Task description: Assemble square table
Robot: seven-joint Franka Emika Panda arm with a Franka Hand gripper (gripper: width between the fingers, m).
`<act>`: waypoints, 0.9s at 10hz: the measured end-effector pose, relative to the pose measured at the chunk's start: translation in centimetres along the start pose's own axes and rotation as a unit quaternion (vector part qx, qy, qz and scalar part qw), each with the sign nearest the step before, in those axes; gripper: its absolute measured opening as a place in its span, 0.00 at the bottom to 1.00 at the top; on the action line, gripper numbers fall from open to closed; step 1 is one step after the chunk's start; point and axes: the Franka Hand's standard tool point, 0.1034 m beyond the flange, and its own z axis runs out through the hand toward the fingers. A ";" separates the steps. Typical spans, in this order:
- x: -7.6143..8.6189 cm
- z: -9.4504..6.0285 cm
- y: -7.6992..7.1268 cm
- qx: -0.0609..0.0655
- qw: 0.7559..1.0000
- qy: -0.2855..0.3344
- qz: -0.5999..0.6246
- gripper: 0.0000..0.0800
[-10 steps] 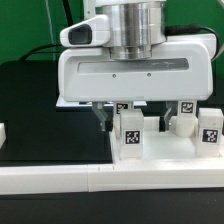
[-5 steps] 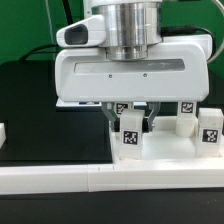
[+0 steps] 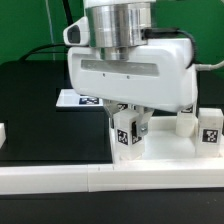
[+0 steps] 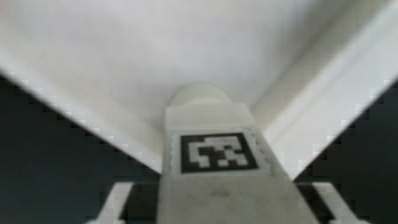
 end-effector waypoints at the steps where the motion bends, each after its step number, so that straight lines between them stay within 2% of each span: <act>1: 0.1 0.0 0.2 0.007 0.995 -0.008 0.098 0.36; 2: 0.0 0.0 0.2 0.013 0.983 -0.020 0.182 0.36; 3: -0.2 0.0 0.1 0.014 0.964 -0.032 0.264 0.36; 4: -0.5 -0.1 -0.1 0.010 0.946 -0.040 0.323 0.36; 6: -0.7 0.1 -0.2 0.007 0.936 -0.041 0.349 0.36; 7: -0.7 0.1 -0.2 0.007 0.936 -0.041 0.349 0.47; 8: -0.7 0.1 -0.2 0.007 0.941 -0.041 0.335 0.47; 9: -0.7 0.1 -0.2 0.009 0.949 -0.038 0.314 0.64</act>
Offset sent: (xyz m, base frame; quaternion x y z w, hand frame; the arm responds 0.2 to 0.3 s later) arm 0.0272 0.0191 0.0175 0.0324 -0.0378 0.3648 0.9298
